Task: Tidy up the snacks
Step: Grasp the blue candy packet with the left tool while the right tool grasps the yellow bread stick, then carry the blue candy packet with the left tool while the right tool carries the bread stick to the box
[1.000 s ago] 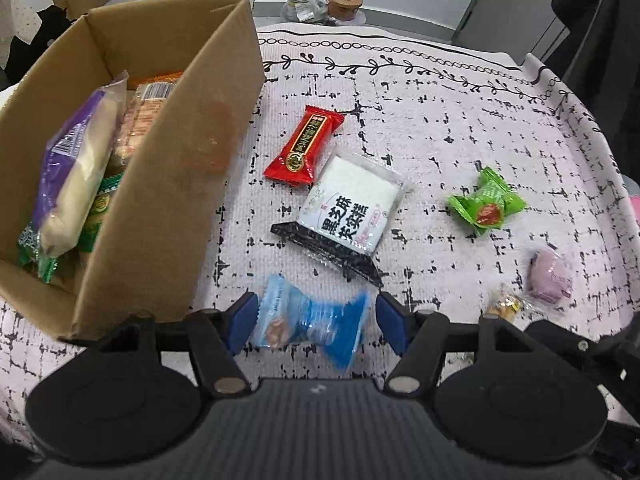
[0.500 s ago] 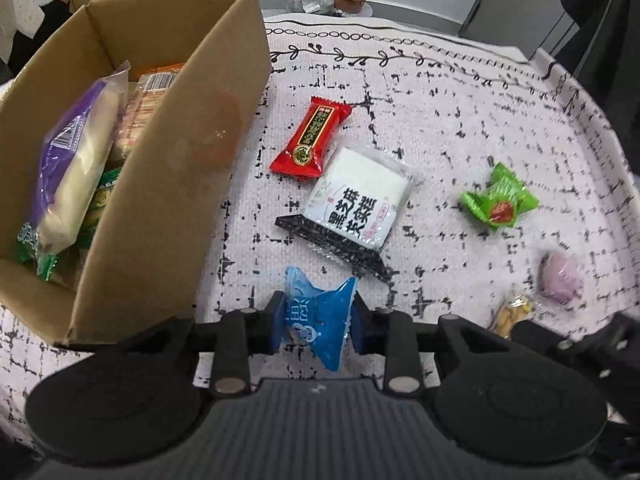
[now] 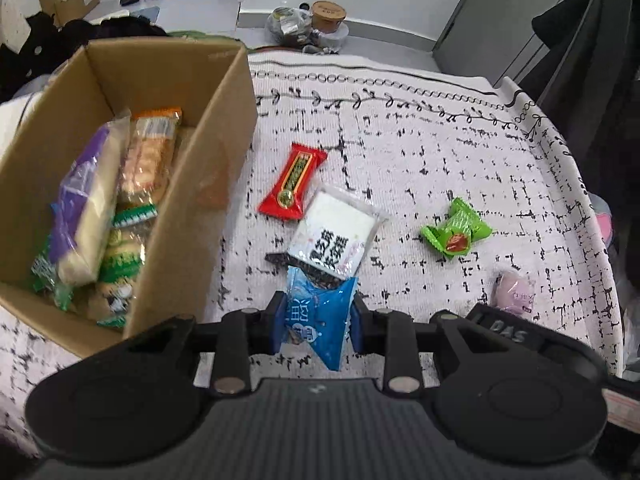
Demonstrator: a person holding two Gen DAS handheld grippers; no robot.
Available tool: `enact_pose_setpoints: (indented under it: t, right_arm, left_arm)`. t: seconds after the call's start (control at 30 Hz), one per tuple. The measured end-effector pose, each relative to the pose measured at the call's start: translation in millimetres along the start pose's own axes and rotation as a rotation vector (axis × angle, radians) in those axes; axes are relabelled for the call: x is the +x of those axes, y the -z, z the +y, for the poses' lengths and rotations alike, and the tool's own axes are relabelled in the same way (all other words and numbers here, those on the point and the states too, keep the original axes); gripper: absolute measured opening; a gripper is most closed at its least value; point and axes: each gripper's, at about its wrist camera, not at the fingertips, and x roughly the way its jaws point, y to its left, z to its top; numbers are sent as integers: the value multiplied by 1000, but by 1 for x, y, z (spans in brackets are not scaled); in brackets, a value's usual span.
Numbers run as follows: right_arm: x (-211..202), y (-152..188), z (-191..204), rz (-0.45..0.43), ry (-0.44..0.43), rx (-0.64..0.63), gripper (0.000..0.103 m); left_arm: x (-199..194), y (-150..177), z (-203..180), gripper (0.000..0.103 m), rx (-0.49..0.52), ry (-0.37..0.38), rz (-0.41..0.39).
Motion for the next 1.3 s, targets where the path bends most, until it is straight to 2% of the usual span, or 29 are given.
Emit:
enact_pose_setpoints:
  t: [0.33,0.57,1.03,1.3]
  right_arm:
    - [-30,11,-2,-25,-35,-27,17]
    - [-61,12,11,-80,-62,-45,17]
    - [-102,18,65,-168,-134,-104,17]
    - [-111,26,99,-184,-185,-136,17]
  left_arm:
    - [-19,-8,14,30,-1,12,-22]
    - [-40,-8,24,30,-13,21,-70]
    - [-79,-18,51,30,-34,75,-133]
    - [-97,-31,81,30,-68,88,-171]
